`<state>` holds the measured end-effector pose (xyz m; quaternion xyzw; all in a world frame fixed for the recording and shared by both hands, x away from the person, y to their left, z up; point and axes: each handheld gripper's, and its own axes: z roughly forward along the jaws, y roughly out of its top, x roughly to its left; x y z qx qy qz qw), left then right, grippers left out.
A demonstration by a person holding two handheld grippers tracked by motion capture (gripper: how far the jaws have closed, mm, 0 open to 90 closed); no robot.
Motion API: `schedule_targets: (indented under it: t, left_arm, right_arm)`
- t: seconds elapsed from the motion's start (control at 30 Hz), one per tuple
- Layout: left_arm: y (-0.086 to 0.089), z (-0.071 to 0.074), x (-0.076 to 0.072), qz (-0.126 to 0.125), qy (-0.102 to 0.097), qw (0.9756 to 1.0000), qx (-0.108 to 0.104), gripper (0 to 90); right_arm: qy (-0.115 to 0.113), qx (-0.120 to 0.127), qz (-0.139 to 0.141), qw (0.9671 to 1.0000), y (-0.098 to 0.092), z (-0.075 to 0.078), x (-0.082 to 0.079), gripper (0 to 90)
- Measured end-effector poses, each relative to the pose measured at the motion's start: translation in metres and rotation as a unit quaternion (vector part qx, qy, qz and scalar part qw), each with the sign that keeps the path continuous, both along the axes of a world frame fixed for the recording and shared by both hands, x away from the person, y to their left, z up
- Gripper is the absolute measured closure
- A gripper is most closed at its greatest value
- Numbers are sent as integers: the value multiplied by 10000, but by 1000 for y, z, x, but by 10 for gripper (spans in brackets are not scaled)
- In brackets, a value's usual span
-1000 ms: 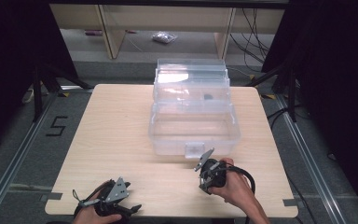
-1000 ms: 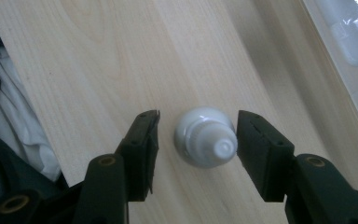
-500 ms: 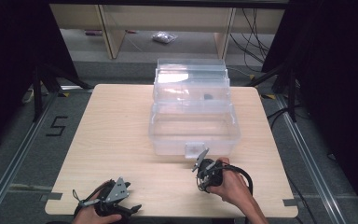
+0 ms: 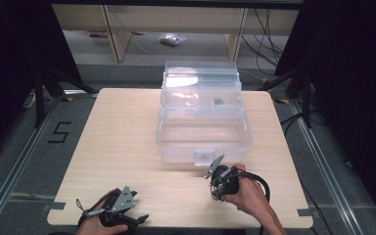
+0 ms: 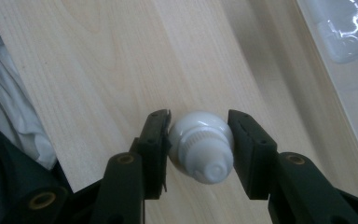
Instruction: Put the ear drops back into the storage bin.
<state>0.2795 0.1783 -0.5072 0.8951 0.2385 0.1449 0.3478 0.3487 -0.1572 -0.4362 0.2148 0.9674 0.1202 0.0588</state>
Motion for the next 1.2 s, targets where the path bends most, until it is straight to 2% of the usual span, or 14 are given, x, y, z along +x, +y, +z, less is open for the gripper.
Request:
schedule_targets:
  t: [0.1,0.13,0.37,0.67,1.2]
  left_arm:
    - [0,0,1,-26,19,10000,6,165]
    - [0,-1,1,2,-10,10000,31,165]
    - [0,-1,1,-8,11,10000,16,165]
    - [0,-1,1,1,-1,10000,21,165]
    - [0,0,1,-2,-3,10000,20,165]
  right_arm:
    - [-49,40,17,10000,-2,3,0,601]
    - [-130,81,-23,9999,-3,3,0,601]
    - [-79,88,-6,9999,-10,12,5,601]
    - [-145,78,-123,9998,-17,25,13,601]
    - [-180,70,-163,9997,-25,58,24,602]
